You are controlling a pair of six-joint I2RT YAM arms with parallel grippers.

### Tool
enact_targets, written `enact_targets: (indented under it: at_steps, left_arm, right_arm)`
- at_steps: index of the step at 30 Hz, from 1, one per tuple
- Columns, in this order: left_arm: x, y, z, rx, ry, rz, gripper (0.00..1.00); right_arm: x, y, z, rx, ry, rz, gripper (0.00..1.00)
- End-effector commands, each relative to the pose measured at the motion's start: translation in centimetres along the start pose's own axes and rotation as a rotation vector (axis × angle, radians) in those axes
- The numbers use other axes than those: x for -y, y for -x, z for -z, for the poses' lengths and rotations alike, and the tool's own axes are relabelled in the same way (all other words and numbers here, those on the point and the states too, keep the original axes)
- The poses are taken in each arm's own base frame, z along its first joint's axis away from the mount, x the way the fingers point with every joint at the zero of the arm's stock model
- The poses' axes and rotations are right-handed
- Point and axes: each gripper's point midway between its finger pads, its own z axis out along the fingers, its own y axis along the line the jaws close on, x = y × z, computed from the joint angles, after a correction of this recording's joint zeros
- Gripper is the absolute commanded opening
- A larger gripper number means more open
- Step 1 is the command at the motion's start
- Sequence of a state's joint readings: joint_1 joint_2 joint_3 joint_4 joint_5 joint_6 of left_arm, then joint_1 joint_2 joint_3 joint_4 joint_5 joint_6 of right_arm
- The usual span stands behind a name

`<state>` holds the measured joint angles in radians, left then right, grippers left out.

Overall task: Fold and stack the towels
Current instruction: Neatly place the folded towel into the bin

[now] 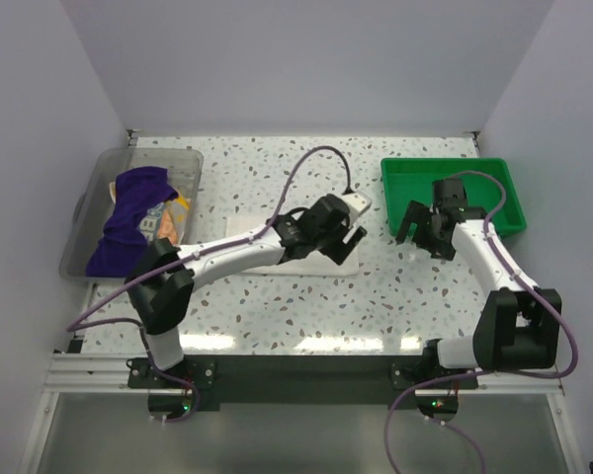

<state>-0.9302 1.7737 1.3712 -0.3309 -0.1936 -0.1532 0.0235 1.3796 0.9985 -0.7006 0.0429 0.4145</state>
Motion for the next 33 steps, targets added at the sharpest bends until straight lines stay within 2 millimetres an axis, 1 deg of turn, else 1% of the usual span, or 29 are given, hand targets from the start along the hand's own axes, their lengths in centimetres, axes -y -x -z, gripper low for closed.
enact_targets:
  at_steps: [1, 2, 3, 4, 5, 6, 7, 8, 9, 12, 13, 15, 16, 18, 22, 25, 30, 31, 32, 33]
  left_arm:
    - [3.2, 0.7, -1.1, 0.01, -0.032, -0.099, 0.8]
    - [4.5, 0.4, -2.0, -0.001, -0.047, -0.107, 0.79]
    - [5.1, 0.2, -2.5, -0.008, -0.055, -0.109, 0.78]
    - [5.9, -0.9, -3.6, -0.04, -0.062, -0.112, 0.76]
    - [6.6, -0.3, -3.9, -0.041, -0.07, -0.108, 0.76]
    - [7.0, -0.5, -4.2, -0.047, -0.074, -0.106, 0.75]
    - [7.7, -1.1, -4.9, -0.063, -0.079, -0.106, 0.74]
    - [8.1, -0.7, -5.1, -0.048, -0.085, -0.102, 0.73]
    - [8.3, -0.8, -5.4, -0.046, -0.083, -0.099, 0.73]
    - [8.3, -1.2, -6.6, -0.049, -0.06, -0.084, 0.69]
    - [8.3, -1.8, -7.2, -0.062, -0.052, -0.088, 0.68]
    - [8.1, -2.1, -7.7, -0.074, -0.037, -0.1, 0.67]
    - [8.0, -2.7, -8.1, -0.091, -0.031, -0.105, 0.67]
    - [7.9, -3.2, -8.5, -0.105, -0.028, -0.111, 0.66]
    - [8.4, -5.2, -9.1, -0.157, -0.044, -0.117, 0.66]
    - [8.4, -7.0, -9.6, -0.201, -0.051, -0.118, 0.69]
    - [7.4, -10.2, -10.2, -0.283, -0.001, -0.139, 0.7]
    - [7.2, -11.1, -10.3, -0.303, 0.013, -0.143, 0.69]
    - [6.7, -11.5, -10.4, -0.315, 0.038, -0.148, 0.67]
    - [6.5, -12.0, -10.4, -0.327, 0.044, -0.152, 0.58]
  right_arm:
    - [-0.1, -0.5, 0.9, 0.015, 0.039, -0.065, 0.99]
    - [-0.1, -0.6, 0.9, 0.014, 0.041, -0.069, 0.99]
    - [0.1, -0.8, 0.8, 0.011, 0.038, -0.076, 0.99]
    - [0.1, -1.0, 0.7, 0.005, 0.036, -0.08, 0.99]
    - [-0.4, -1.3, 0.7, -0.013, 0.063, -0.085, 0.99]
    - [-0.6, -1.4, 0.5, -0.019, 0.072, -0.088, 0.99]
    - [-0.7, -1.6, 0.4, -0.025, 0.081, -0.093, 0.99]
    - [-1.0, -1.8, 0.3, -0.035, 0.095, -0.094, 0.99]
    - [-1.1, -1.8, 0.2, -0.035, 0.103, -0.102, 0.99]
    - [-1.4, -2.2, -0.2, -0.047, 0.122, -0.099, 0.99]
    - [-1.4, -2.3, -0.3, -0.048, 0.121, -0.1, 0.99]
    - [-1.4, -2.5, -0.5, -0.054, 0.125, -0.105, 0.99]
    - [-1.5, -2.5, -0.5, -0.055, 0.13, -0.106, 0.99]
    - [-1.5, -2.6, -0.7, -0.061, 0.129, -0.107, 0.99]
    - [-1.3, -2.5, -0.8, -0.057, 0.12, -0.108, 0.99]
    - [-1.4, -2.3, -0.9, -0.055, 0.118, -0.111, 0.99]
    - [-1.5, -2.2, -1.0, -0.052, 0.12, -0.116, 0.99]
    - [-1.5, -2.3, -1.1, -0.055, 0.119, -0.119, 0.99]
    - [-1.6, -2.2, -1.1, -0.053, 0.124, -0.12, 0.99]
    - [-1.7, -2.2, -1.1, -0.052, 0.13, -0.122, 0.99]
